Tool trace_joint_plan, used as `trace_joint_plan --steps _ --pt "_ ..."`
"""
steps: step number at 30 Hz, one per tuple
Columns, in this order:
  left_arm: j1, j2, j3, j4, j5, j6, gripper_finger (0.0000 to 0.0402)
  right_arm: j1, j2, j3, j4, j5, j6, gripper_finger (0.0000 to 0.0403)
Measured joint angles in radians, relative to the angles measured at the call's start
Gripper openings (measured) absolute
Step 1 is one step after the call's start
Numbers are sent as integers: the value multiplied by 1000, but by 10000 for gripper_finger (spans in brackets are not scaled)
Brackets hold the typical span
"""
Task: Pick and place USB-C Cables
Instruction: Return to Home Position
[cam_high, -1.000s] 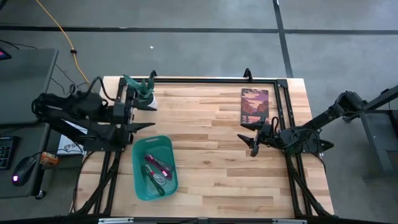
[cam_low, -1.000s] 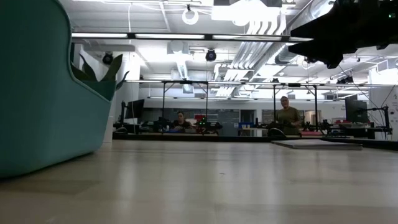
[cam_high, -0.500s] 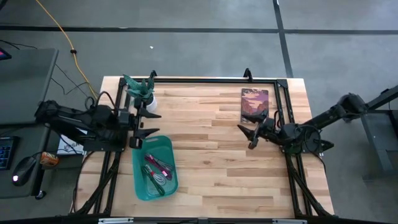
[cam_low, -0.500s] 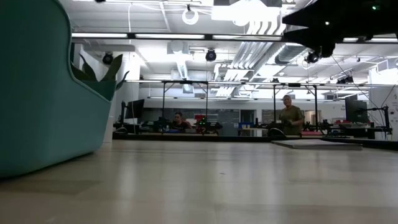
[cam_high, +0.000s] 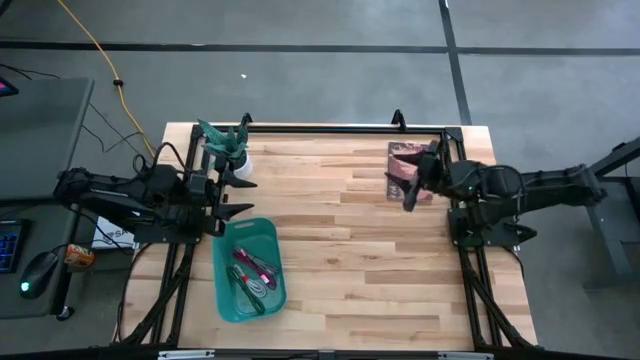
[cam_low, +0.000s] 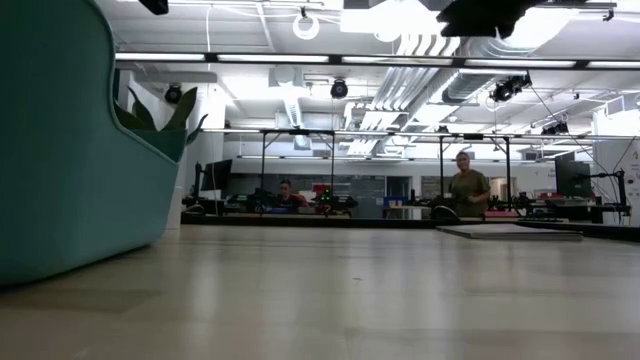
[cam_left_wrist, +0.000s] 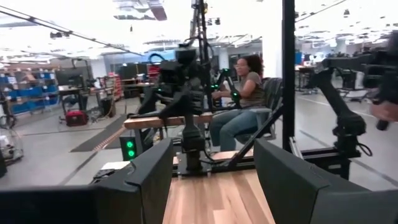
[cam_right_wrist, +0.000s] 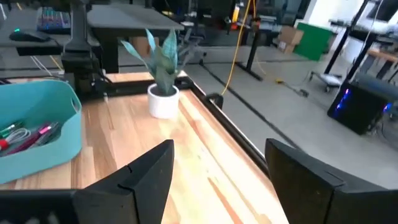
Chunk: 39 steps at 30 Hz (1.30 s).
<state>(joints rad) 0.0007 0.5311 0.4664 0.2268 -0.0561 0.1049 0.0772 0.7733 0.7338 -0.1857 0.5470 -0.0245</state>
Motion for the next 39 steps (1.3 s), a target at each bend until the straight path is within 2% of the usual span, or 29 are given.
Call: trace_joint_plan --steps 11,15,20,24,29,30,34,39 --pt "0 1 0 -35 31 14 202 -73 -263 -128 -46 -124 51 243" --pt "13 0 0 -25 38 20 202 -73 -321 -128 -49 -133 89 243" --pt "33 1 0 -27 97 21 198 -73 -347 -128 -50 -133 96 243" --pt "33 0 -11 -47 106 38 149 -72 -348 -128 -51 -132 96 243" --pt "34 -8 -135 60 108 38 25 -72 -348 -128 -51 -132 96 243" --pt "34 -12 -166 97 108 35 13 -72 -348 -128 -51 -132 96 243" --pt "39 -35 -294 231 97 -2 11 -72 -348 -128 -55 -129 96 243" --pt "91 -85 -400 305 98 -67 3 -72 -347 -128 -59 -137 179 243"
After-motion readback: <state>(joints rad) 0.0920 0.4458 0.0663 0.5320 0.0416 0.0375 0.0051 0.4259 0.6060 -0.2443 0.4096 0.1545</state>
